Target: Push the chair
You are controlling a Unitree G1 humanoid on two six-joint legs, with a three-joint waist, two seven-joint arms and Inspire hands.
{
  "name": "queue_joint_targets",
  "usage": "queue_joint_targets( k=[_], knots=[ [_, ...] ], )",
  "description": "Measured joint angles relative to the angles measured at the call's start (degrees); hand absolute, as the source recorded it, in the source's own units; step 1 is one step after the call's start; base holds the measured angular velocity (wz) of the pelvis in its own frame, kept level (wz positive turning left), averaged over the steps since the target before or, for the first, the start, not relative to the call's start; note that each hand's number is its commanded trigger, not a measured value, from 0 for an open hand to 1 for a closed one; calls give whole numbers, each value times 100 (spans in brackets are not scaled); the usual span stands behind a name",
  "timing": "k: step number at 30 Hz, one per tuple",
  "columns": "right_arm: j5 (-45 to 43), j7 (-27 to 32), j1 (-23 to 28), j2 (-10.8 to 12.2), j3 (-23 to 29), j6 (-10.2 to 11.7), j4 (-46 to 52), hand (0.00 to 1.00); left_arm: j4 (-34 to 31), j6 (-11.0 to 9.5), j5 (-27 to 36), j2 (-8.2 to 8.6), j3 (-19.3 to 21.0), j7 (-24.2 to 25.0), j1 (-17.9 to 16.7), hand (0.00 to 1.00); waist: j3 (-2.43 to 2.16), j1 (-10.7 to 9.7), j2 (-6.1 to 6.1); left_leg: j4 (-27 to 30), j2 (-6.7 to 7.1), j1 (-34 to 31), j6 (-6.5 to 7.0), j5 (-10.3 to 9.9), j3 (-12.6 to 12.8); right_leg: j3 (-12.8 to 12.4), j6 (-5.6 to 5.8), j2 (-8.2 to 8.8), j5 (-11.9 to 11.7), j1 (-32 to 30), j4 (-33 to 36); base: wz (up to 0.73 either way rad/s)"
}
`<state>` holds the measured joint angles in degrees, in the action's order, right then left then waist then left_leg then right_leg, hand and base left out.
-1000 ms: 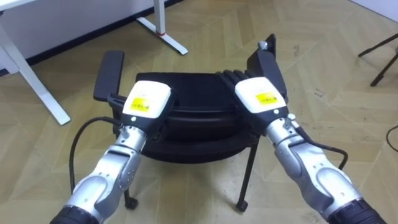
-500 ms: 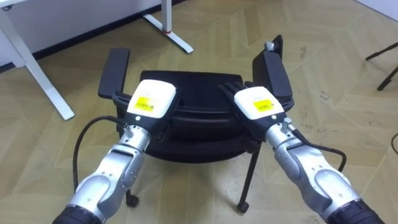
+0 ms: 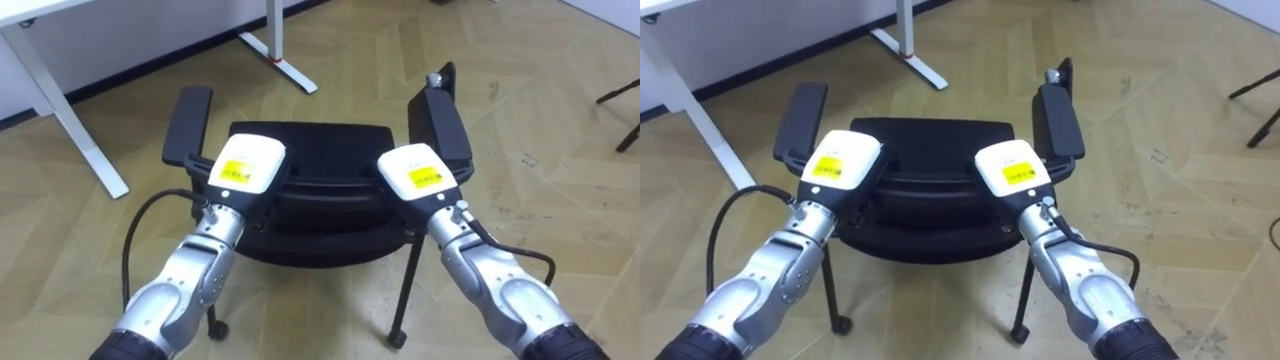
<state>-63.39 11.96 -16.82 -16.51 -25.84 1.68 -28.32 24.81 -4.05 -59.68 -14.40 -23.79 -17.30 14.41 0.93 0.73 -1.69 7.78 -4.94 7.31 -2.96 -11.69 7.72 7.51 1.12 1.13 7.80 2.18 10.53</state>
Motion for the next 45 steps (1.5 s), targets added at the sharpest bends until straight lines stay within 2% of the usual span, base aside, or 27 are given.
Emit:
queue_joint_targets(
  k=[6,18,21,22,23,25,26,27,28,29,30,31,32,33,34,35,36,37,38,39,40,41,42,44,45],
  knots=[
    [-22,55,20,12,-3,36,-66,100,15,-11,-8,-19,-2,9,-34,100,2,4,-6,-3,-21,66,0,0,-8,32,0,-13,0,75,-5,2],
    [-11,74,-2,29,43,253,-268,100,108,-100,-7,-13,39,28,-55,100,4,20,-65,10,-38,142,0,0,-57,97,0,-13,3,181,-9,2],
    [-26,116,-10,56,43,251,-340,100,180,-129,-60,20,59,28,-16,100,27,53,-125,141,-41,138,0,0,-64,95,-18,-4,14,204,14,0],
    [-14,143,-7,74,43,269,-393,100,228,-176,-106,14,77,3,-10,100,68,76,-192,257,-40,128,-2,-1,-83,94,-54,6,53,258,24,6],
    [-9,169,13,132,63,277,-438,100,268,-252,-118,2,118,-16,-9,100,69,98,-291,478,-37,34,-8,-5,-130,121,-92,27,110,279,46,10],
    [-18,164,14,208,79,267,-484,100,396,-311,-127,-33,121,-76,52,100,81,131,-379,946,-73,-182,-28,-18,-190,151,-153,20,150,279,120,12],
    [-18,183,14,235,78,289,-535,100,512,-372,-127,-51,121,-109,96,100,92,143,-372,1344,-157,-357,-90,-58,-197,207,-193,-23,172,322,138,14],
    [-18,206,12,255,79,317,-578,100,563,-402,-125,-64,122,-126,106,100,94,148,-374,1555,-187,-443,-93,-62,-201,234,-230,-35,195,348,147,17],
    [-17,276,3,284,76,365,-674,100,640,-430,-115,-54,137,-129,121,100,105,196,-358,2109,-278,-665,-91,-61,-214,336,-313,-73,255,390,195,13],
    [-20,287,3,284,75,381,-690,100,696,-435,-109,-31,141,-134,138,100,142,246,-297,2765,-435,-934,-88,-55,-244,374,-396,-177,345,445,263,10],
    [-22,287,4,284,74,386,-691,100,720,-441,-110,-28,160,-146,137,100,167,272,-249,3109,-525,-1079,-64,-36,-282,383,-439,-241,386,474,317,13],
    [-21,284,15,287,74,396,-689,100,802,-487,-112,-10,189,-229,137,100,181,272,-193,3715,-684,-1408,-32,118,-365,401,-522,-316,514,495,435,24],
    [-21,277,53,312,74,394,-689,100,843,-501,-113,-3,187,-256,126,100,185,271,-205,4133,-755,-1655,5,381,-409,429,-583,-350,659,492,571,31],
    [-23,280,83,318,72,393,-689,100,868,-508,-115,2,185,-262,112,100,185,290,-212,4282,-745,-1779,48,494,-452,454,-616,-336,718,483,642,45],
    [-23,297,113,304,70,396,-647,100,891,-527,-112,4,183,-316,104,100,156,274,-270,4352,-687,-1999,167,412,-492,510,-677,-315,824,440,790,38],
    [-24,358,112,269,68,414,-624,100,906,-526,-103,28,181,-381,111,100,162,260,-257,4169,-536,-2262,213,210,-427,528,-718,-298,909,339,944,25],
    [-24,386,112,267,62,418,-623,100,918,-526,-89,26,179,-409,111,100,159,263,-248,3980,-472,-2374,211,182,-356,529,-740,-296,932,312,1001,-6],
    [-24,450,112,234,19,429,-619,100,933,-530,-42,17,152,-461,102,100,136,301,-200,3454,-336,-2575,181,202,-218,631,-789,-269,982,280,1077,-8],
    [-22,507,113,209,9,462,-636,100,955,-534,5,22,137,-475,105,100,145,309,-173,2744,-188,-2688,143,274,-34,692,-792,-286,1053,275,1134,0],
    [-22,541,127,204,7,476,-663,100,964,-534,8,30,127,-475,103,100,143,299,-183,2370,-110,-2716,100,341,31,708,-783,-302,1093,290,1142,6],
    [-25,595,163,193,7,486,-675,100,965,-545,4,35,108,-466,90,100,99,300,-143,1681,8,-2741,125,494,51,716,-769,-346,1173,328,1152,0],
    [-26,621,185,191,9,486,-676,100,961,-555,3,36,103,-471,79,100,89,301,-117,1389,68,-2722,177,558,44,718,-774,-362,1217,367,1154,-4],
    [-27,676,236,182,11,485,-672,100,953,-560,-6,40,82,-475,67,100,96,308,-119,1000,125,-2665,264,777,40,697,-742,-367,1319,429,1166,0],
    [-27,755,263,166,8,468,-643,100,898,-560,-6,21,63,-479,62,100,57,302,-154,762,184,-2513,425,1258,208,665,-623,-274,1486,495,1212,0],
    [-27,791,253,164,8,451,-632,100,869,-558,-6,8,64,-489,71,100,47,319,-173,733,205,-2471,440,1357,240,632,-591,-243,1525,492,1256,-20]
  ],
)
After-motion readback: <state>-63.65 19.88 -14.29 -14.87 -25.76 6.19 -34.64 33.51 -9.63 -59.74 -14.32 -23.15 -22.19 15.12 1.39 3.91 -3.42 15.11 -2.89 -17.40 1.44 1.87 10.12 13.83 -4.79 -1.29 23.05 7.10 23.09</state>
